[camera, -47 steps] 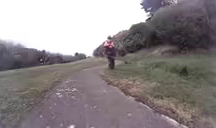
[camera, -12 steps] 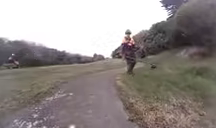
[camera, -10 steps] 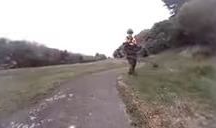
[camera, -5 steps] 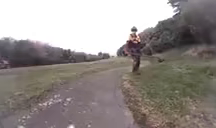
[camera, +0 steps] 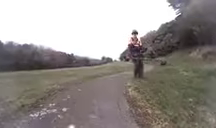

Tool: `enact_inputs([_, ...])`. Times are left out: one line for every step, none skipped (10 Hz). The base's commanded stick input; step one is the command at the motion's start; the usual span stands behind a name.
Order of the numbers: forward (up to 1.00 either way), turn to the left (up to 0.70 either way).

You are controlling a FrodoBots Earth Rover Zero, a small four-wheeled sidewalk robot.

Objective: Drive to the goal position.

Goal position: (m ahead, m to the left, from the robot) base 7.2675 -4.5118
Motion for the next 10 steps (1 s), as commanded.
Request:
enact_inputs([0.60, 0.00])
enact_inputs([0.60, 0.00])
enact_inputs([0.60, 0.00])
enact_inputs([0.60, 0.00])
enact_inputs([0.60, 0.00])
enact_inputs([0.60, 0.00])
enact_inputs([0.60, 0.00])
enact_inputs([0.60, 0.00])
enact_inputs([0.60, 0.00])
enact_inputs([0.60, 0.00])
